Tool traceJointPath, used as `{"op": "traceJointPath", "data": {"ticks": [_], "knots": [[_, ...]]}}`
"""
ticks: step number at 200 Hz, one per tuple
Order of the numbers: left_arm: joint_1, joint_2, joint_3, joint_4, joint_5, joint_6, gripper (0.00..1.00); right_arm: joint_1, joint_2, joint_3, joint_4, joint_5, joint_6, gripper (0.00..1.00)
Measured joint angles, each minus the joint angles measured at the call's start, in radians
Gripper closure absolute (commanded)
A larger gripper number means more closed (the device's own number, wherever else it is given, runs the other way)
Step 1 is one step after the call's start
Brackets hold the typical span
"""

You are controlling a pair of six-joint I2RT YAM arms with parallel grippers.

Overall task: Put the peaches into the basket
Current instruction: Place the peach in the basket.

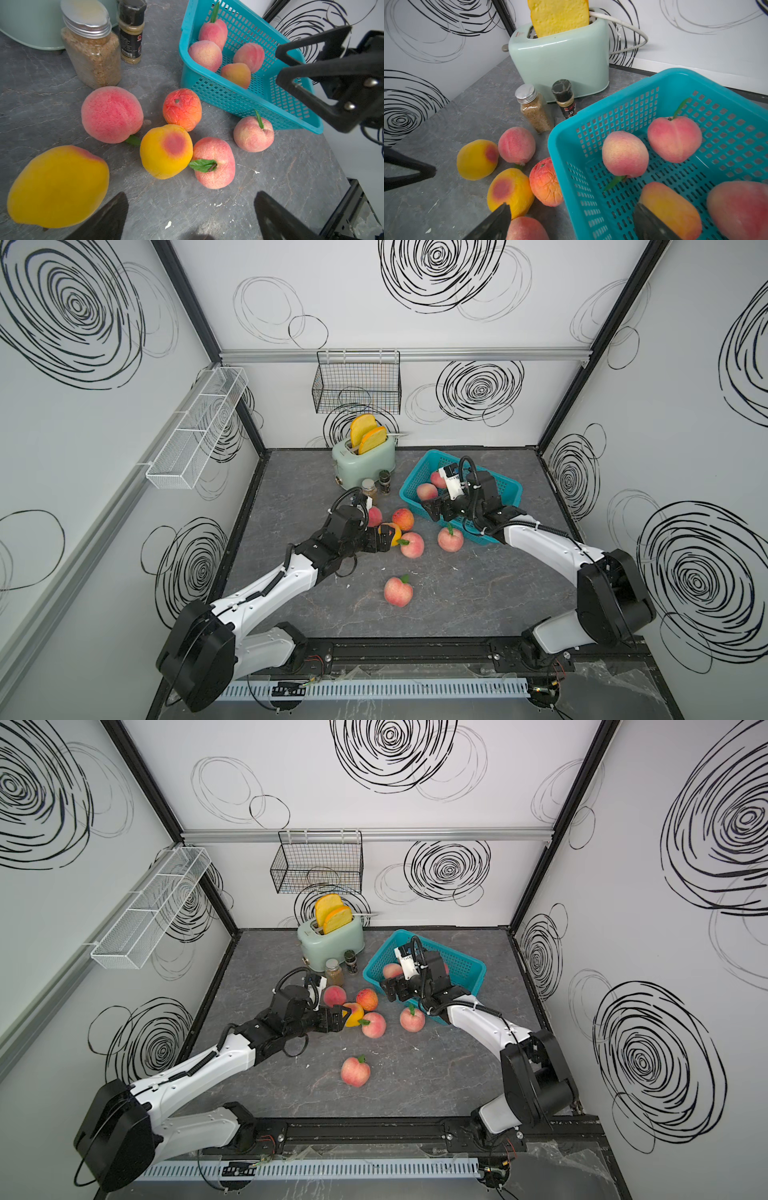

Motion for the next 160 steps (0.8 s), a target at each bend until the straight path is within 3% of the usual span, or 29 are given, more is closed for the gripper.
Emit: {"op": "traceJointPath", "data": {"ticks": [81, 160], "knots": [[0.085, 0.091, 0.042, -0.099, -0.043, 0.013, 0.02, 0.050, -0.087, -0.150, 0.051, -0.091, 0.003, 0.03], [0.181, 0.210, 0.101, -0.146, -0.072, 0.054, 0.02, 0.090, -0.135, -0.158, 0.079, -0.103, 0.003, 0.03]]}}
